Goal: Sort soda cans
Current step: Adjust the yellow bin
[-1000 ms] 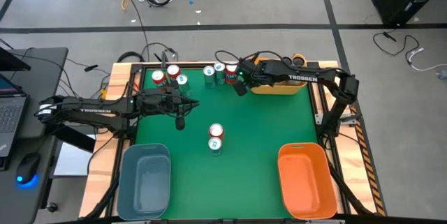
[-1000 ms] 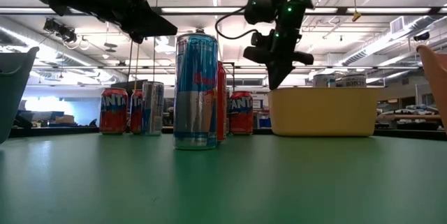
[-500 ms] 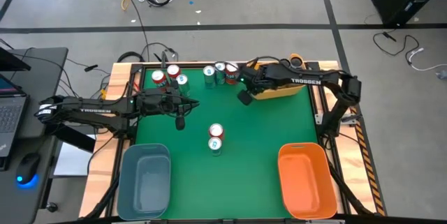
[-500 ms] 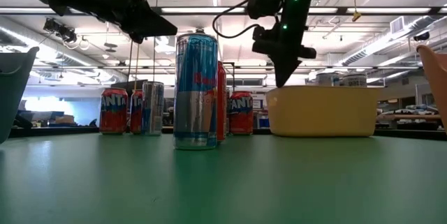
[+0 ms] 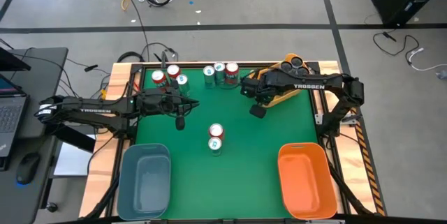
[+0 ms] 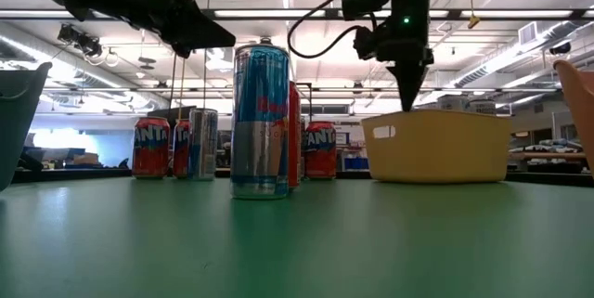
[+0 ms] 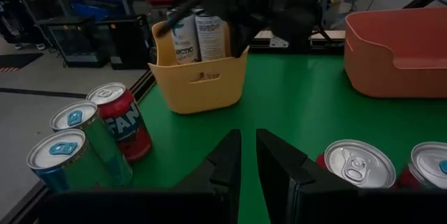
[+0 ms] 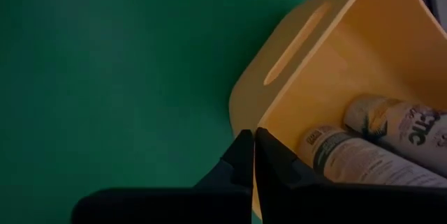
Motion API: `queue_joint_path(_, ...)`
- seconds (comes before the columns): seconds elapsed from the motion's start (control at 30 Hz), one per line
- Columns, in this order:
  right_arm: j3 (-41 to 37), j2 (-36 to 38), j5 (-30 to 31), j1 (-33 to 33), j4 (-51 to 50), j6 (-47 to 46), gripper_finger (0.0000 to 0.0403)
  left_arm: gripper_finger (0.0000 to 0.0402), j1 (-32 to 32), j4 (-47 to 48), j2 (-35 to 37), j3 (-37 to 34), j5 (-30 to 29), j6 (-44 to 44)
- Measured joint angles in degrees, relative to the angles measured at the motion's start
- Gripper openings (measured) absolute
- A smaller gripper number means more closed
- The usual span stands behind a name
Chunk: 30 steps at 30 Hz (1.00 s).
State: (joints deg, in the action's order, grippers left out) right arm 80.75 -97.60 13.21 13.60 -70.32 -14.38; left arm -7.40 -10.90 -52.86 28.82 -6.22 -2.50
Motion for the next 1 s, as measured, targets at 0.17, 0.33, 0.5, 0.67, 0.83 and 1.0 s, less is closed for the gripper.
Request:
queue_joint_path(0.17,0.0,0.0,0.0,-1.7,-4.9,1.6,0.0001,0.005,0.0,0.0,0.0,0.0,0.0,0.2)
queue_joint_path(0.33,-0.1,-0.1,0.0,-2.7,-8.5,-1.5,0.0005,0.005,0.0,0.0,0.0,0.0,0.0,0.2)
queue_joint_path(0.5,-0.2,-0.1,0.3,-3.0,-8.2,-4.9,0.0027,0.005,0.0,0.0,0.0,0.0,0.0,0.2)
queue_joint_path(0.67,-0.2,-0.1,0.4,-2.5,-6.6,-6.3,0.0065,0.005,0.0,0.0,0.0,0.0,0.0,0.2)
queue_joint_path(0.83,-0.2,-0.1,0.7,-0.9,-3.3,-6.5,0.0115,0.005,0.0,0.0,0.0,0.0,0.0,0.2)
queue_joint_path(1.0,-0.2,-0.1,0.7,1.3,4.0,-8.4,0.0163,0.005,0.0,0.0,0.0,0.0,0.0,0.2)
